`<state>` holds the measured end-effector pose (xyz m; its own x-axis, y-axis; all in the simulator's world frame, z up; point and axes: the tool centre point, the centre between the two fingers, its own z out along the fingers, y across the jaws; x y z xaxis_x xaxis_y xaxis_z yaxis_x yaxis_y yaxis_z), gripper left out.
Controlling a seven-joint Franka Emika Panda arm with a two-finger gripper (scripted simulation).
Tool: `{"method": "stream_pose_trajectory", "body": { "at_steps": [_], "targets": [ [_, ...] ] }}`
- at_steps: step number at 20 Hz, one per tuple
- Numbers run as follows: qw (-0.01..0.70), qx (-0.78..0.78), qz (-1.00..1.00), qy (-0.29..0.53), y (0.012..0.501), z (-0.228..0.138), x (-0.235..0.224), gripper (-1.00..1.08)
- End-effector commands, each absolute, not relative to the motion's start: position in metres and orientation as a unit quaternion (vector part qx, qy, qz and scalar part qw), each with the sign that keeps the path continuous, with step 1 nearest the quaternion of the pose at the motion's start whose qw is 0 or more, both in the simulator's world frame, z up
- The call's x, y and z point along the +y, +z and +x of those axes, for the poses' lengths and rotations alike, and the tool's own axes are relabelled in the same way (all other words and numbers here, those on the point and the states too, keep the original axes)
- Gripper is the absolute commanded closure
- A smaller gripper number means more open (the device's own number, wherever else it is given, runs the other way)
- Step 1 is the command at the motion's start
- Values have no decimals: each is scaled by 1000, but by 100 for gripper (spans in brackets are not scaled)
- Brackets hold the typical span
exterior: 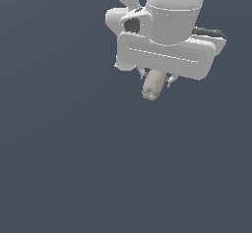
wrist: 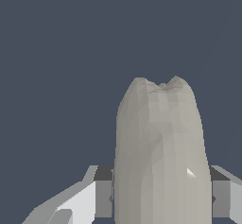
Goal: Pick up the object and move it to a goal position.
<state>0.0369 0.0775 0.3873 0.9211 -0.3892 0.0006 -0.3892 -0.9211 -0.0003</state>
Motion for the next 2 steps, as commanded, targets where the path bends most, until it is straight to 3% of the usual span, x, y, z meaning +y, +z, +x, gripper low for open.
{"method": "stream_pose_trajectory", "body": {
  "at_steps": [1, 2],
  "targets": [
    [0, 199, -980, 0, 390, 38, 78, 108],
    [0, 199, -980, 0, 390, 38, 78, 108]
  ]
}}
